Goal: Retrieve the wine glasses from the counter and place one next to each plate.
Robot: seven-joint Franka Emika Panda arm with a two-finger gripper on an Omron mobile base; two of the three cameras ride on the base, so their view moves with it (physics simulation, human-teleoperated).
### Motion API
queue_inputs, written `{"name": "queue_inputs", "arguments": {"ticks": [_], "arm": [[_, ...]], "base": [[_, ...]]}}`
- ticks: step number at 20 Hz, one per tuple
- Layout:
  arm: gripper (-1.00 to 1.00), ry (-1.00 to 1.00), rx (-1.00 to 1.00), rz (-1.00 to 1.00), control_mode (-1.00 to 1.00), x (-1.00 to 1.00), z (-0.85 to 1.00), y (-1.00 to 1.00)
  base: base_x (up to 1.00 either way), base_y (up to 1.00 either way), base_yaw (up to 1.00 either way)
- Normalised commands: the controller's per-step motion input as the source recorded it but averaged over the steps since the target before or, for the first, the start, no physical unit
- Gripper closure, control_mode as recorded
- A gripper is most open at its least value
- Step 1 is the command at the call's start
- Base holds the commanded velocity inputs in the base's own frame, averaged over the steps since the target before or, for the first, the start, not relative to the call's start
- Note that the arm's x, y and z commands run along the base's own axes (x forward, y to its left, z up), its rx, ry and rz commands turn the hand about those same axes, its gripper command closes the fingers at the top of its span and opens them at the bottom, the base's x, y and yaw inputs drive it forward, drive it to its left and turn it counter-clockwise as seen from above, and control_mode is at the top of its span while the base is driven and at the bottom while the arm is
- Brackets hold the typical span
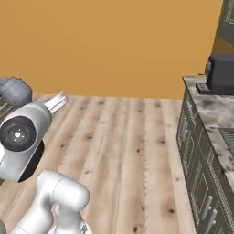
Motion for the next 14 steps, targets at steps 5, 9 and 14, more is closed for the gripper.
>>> {"name": "queue_inputs", "arguments": {"ticks": [5, 9, 14], "arm": [[1.00, 0.00, 0.00, 0.00, 1.00, 0.00, 0.00, 0.00], [1.00, 0.00, 0.00, 0.00, 1.00, 0.00, 0.00, 0.00], [1.00, 0.00, 0.00, 0.00, 1.00, 0.00, 0.00, 0.00]], "base": [[0.55, 0.00, 0.71], [0.31, 0.00, 0.71], [0.16, -0.04, 0.71]]}}
